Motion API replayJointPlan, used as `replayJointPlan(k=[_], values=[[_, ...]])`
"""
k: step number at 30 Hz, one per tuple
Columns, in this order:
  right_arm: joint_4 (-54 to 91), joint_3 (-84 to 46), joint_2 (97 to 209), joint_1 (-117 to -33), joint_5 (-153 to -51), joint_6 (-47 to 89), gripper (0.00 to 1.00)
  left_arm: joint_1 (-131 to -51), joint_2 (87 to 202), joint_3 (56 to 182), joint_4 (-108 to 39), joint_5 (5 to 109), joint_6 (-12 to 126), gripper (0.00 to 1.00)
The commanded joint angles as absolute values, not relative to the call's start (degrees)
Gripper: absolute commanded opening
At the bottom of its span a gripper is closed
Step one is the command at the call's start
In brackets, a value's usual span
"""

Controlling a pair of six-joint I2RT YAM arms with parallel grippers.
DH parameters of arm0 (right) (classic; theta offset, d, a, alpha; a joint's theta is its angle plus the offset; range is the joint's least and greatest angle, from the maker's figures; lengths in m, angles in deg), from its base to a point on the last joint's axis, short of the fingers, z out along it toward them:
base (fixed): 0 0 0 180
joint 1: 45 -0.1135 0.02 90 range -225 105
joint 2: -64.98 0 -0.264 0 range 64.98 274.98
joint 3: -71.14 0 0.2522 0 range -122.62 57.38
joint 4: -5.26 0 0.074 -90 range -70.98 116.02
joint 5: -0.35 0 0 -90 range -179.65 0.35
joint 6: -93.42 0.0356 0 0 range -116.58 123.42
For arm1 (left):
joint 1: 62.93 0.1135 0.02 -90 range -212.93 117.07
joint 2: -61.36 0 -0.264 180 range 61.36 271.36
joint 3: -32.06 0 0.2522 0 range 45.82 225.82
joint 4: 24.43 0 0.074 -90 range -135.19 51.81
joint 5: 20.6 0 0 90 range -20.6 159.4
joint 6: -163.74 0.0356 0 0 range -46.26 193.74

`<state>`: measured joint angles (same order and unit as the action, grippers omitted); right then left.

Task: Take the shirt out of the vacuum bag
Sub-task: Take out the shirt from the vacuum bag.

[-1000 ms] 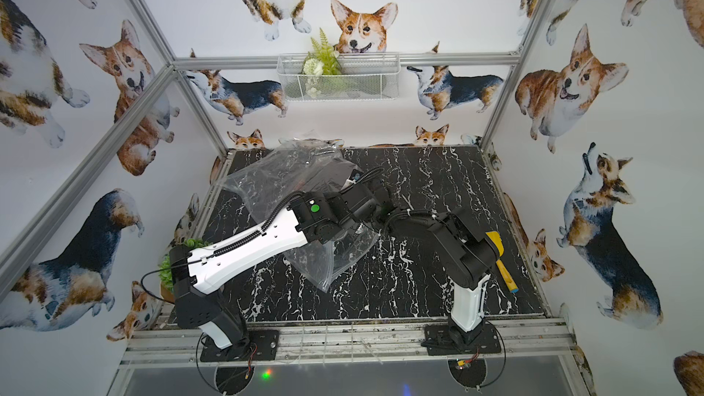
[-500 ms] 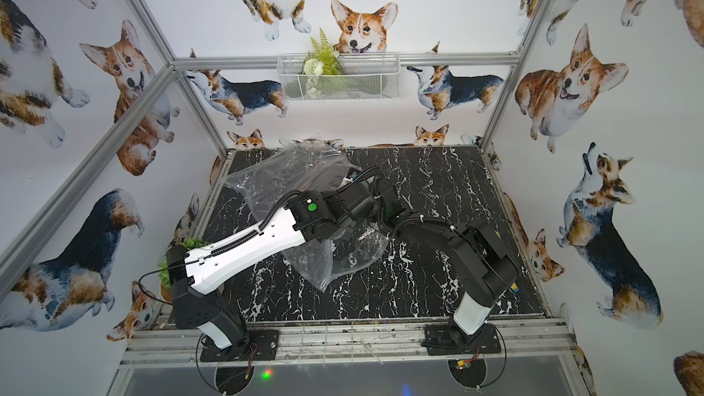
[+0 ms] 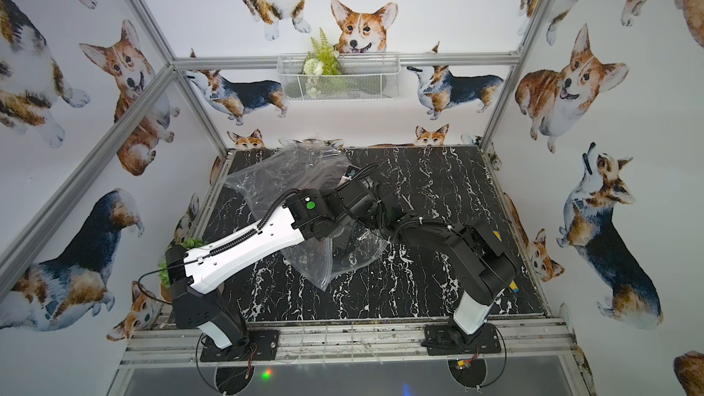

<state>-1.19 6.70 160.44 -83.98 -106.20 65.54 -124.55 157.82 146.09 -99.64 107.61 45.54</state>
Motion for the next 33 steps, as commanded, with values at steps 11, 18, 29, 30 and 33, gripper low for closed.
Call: replayJointPlan(k=[11,18,29,30,33], values=[[0.9,11.0,154.7,-83.9,-105.1,63.4,0.49,-123.9,157.6,146.5,-101.0,107.6,45.4,0.00],[2.6,6.3,159.8,-83.9,-107.4,62.7,0.49,-123.8,157.5,146.1,-101.4,107.4,45.2,0.00],[-0.1,4.9,164.9,-83.0,-106.9,63.7,0.49,-123.4,156.8,144.7,-100.9,106.8,45.0,0.00],[-0.2,4.3,164.9,-83.0,-106.8,63.8,0.49,-123.5,156.8,144.6,-100.8,106.9,45.0,0.00],[1.3,1.8,165.2,-83.0,-106.6,63.2,0.46,-123.4,156.8,144.6,-100.8,107.0,45.1,0.00]])
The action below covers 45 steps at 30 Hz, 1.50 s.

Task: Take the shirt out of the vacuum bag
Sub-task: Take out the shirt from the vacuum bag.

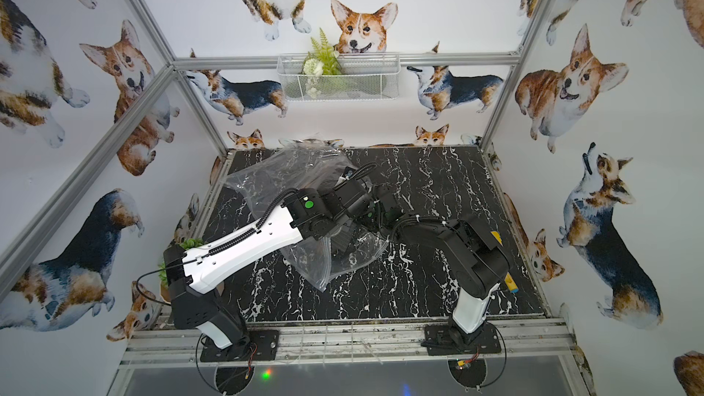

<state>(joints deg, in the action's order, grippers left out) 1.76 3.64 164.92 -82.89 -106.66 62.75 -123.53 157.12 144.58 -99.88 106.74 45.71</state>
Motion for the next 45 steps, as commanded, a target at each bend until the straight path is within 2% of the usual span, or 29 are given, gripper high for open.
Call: replayJointPlan(k=[1,3,5,8,14,27,35,45], values=[[2.1,0.8,165.4,-83.0,-106.5,62.9,0.44,-123.4,156.8,144.5,-100.8,106.9,45.1,0.00],[3.2,-0.9,165.9,-83.0,-106.7,62.4,0.42,-123.3,156.8,144.4,-100.7,106.8,45.0,0.00],[3.4,-1.8,166.0,-83.0,-106.7,62.5,0.32,-123.4,156.8,144.2,-100.6,106.7,44.8,0.00],[3.3,-2.5,166.6,-83.0,-106.6,63.0,0.27,-123.4,156.8,143.9,-100.3,106.5,44.8,0.00],[1.8,-4.2,169.1,-83.1,-108.0,64.8,0.37,-123.3,156.8,144.0,-100.2,106.0,44.8,0.00],[6.4,0.2,159.2,-83.2,-107.1,62.7,0.36,-123.0,156.8,143.9,-100.5,105.4,45.5,0.00],[5.1,-0.6,163.3,-83.3,-108.7,63.6,0.35,-122.9,156.8,143.9,-100.5,105.0,45.5,0.00],[3.2,-3.7,168.0,-84.4,-105.7,63.9,0.35,-122.9,156.8,142.5,-100.0,104.6,44.8,0.00]])
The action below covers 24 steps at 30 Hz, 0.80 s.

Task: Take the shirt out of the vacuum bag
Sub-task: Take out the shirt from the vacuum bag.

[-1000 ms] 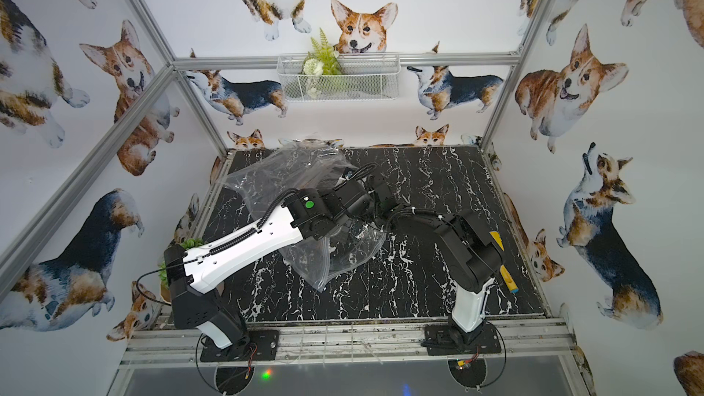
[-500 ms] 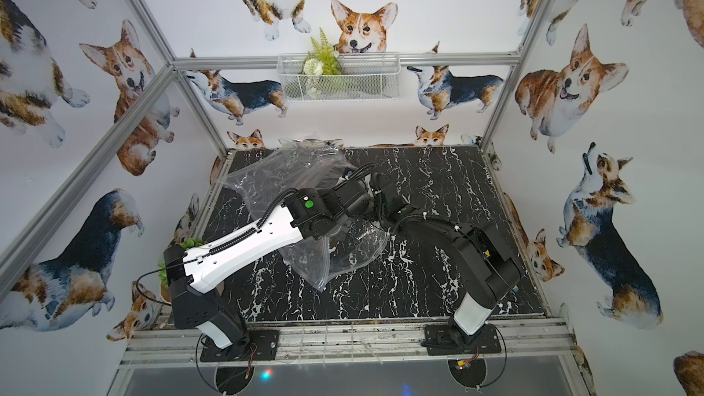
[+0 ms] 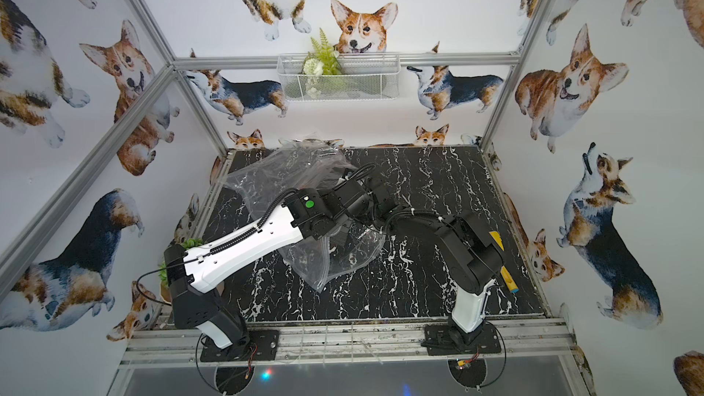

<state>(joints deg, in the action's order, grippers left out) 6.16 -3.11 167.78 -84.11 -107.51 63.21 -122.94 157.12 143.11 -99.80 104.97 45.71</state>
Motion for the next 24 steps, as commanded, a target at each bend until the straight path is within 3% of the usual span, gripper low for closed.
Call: replayJointPlan(k=[1,13,15,19,24], values=[[2.9,-3.8,167.9,-84.4,-105.1,64.1,0.35,-122.8,155.1,142.2,-99.9,104.6,44.8,0.00],[1.6,-9.3,175.0,-85.2,-105.1,64.3,0.38,-122.8,153.7,140.9,-98.1,103.8,44.5,0.00],[2.4,-10.3,175.0,-85.3,-104.6,64.2,0.30,-122.8,153.5,140.4,-97.7,103.4,44.5,0.00],[3.6,-11.2,173.8,-85.4,-103.8,63.2,0.00,-122.8,153.1,139.4,-97.3,103.2,44.2,0.00],[4.1,-9.2,170.3,-85.3,-103.8,62.7,0.00,-122.4,152.4,137.7,-96.5,103.6,43.8,0.00]])
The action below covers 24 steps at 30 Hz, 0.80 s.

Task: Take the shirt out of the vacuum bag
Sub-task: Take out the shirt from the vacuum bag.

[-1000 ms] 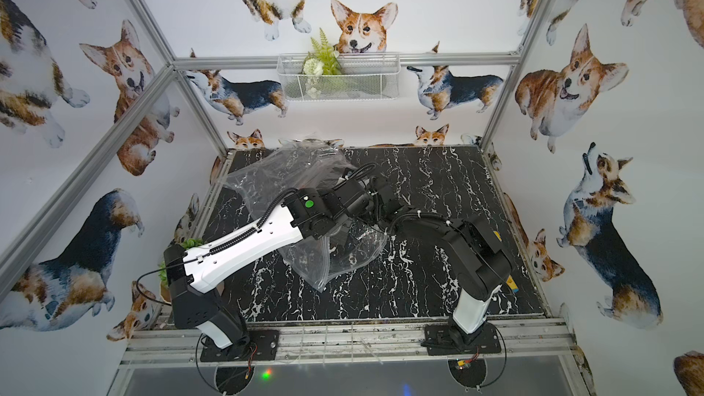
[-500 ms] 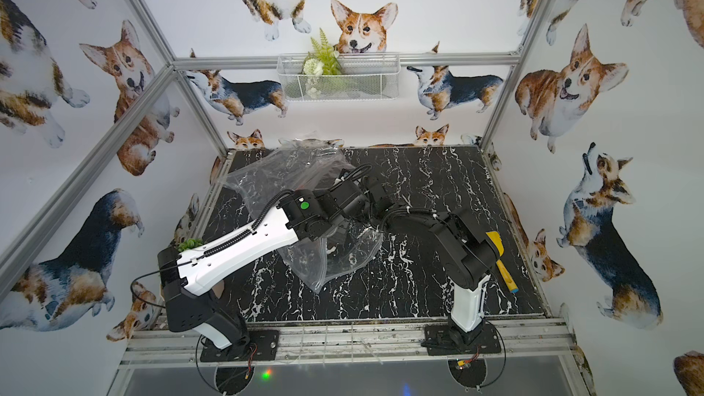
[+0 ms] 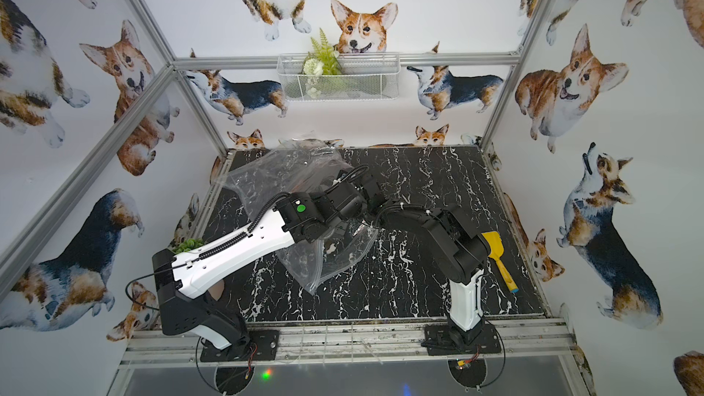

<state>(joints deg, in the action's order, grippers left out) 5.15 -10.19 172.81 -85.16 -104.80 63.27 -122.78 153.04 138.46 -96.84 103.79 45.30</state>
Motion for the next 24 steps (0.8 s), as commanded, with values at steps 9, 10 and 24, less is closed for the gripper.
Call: replayJointPlan(k=[9,10,24], values=[[3.4,-0.7,159.3,-86.4,-105.5,63.1,0.00,-119.1,151.1,136.0,-95.1,101.8,42.4,0.00],[3.6,0.1,158.1,-86.5,-105.5,63.0,0.00,-118.8,151.0,135.9,-95.1,101.8,42.3,0.00],[15.5,10.2,135.8,-87.1,-102.7,60.0,0.00,-116.2,150.4,135.0,-94.2,100.2,41.6,0.00]])
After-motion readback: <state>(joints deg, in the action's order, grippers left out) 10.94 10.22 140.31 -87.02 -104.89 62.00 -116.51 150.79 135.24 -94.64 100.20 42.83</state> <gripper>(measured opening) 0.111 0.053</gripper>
